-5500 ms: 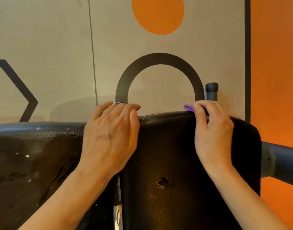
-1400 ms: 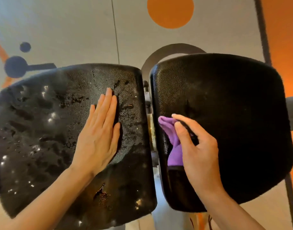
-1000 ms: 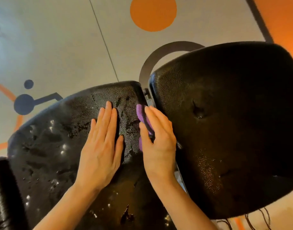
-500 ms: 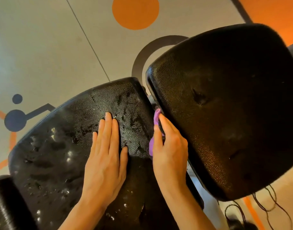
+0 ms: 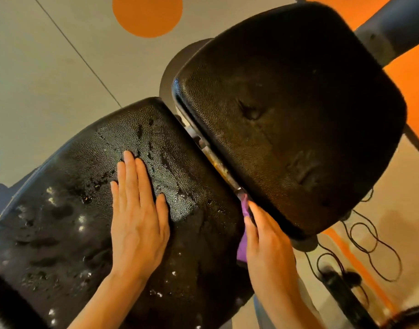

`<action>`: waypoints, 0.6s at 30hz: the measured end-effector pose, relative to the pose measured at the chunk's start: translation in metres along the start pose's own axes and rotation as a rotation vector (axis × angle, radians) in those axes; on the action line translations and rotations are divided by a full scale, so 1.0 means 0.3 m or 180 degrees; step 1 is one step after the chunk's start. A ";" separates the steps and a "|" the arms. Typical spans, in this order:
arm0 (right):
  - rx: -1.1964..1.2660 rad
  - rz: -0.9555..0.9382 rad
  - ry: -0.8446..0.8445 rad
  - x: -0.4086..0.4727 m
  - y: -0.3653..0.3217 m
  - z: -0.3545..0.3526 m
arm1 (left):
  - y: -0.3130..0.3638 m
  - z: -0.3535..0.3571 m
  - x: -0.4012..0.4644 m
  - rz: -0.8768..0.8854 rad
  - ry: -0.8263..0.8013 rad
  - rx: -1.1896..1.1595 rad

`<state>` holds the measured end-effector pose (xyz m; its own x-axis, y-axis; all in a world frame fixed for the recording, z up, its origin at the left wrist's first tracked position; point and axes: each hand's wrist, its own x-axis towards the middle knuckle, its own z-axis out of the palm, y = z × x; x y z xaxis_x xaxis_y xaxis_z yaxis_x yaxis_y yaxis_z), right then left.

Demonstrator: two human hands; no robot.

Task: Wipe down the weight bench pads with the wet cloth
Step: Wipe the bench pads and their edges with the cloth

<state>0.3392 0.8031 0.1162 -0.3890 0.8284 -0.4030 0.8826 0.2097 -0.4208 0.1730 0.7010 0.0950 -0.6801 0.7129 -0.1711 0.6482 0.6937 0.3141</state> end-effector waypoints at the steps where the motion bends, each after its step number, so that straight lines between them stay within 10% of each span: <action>1: 0.0028 0.0154 -0.0122 0.005 -0.008 0.004 | 0.003 0.002 0.001 0.0005 0.0007 0.0015; 8: 0.0327 -0.0738 0.0292 0.312 -0.482 0.126 | -0.002 0.009 0.006 -0.0008 -0.0059 0.0021; 18: 0.0059 0.0108 -0.0280 -0.096 0.114 -0.071 | 0.010 0.001 -0.001 0.0080 0.0056 -0.0043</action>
<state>0.3862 0.7976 0.1308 -0.3815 0.7859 -0.4866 0.8909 0.1721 -0.4204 0.1751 0.7029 0.0958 -0.6697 0.7280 -0.1466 0.6604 0.6742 0.3306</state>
